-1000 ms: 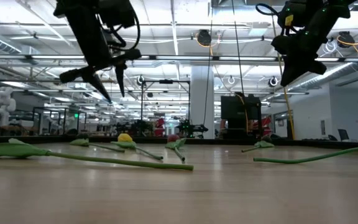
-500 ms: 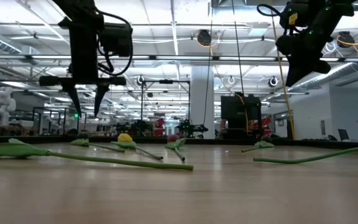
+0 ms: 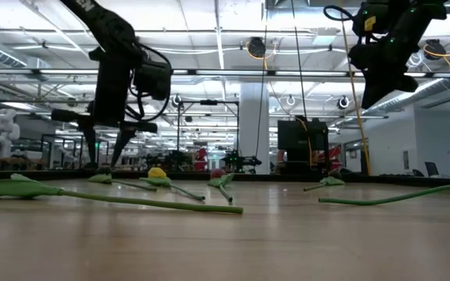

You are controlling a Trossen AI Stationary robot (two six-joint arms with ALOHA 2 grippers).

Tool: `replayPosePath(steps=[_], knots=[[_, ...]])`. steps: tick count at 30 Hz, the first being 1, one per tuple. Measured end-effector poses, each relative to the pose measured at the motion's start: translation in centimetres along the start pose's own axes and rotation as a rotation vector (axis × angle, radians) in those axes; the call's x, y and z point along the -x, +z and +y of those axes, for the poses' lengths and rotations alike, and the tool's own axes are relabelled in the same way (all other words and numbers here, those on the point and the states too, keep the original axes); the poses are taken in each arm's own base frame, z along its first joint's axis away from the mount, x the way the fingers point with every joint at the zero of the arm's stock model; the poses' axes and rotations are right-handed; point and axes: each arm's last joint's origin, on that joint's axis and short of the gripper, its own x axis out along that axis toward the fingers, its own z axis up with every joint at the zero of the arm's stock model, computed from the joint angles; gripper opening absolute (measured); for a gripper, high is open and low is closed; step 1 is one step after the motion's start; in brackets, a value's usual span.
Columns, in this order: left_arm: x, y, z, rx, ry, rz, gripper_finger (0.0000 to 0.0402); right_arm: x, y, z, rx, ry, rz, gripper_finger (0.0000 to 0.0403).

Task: Sort flowers into vase by color
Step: Put the left black tulip into the transparent vase

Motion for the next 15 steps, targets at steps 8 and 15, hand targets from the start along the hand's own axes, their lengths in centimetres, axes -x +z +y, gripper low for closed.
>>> replayPosePath(steps=[8,15], knots=[[-1.6,0.2,-0.4,-0.011,0.042,0.004,0.0161,0.6,-0.4,-0.1,0.0,0.003,-0.011,0.0],[-3.4,0.1,-0.3,-0.003,-0.047,0.016,0.0161,1.2,-0.7,-0.1,0.001,0.007,-0.029,0.0]])
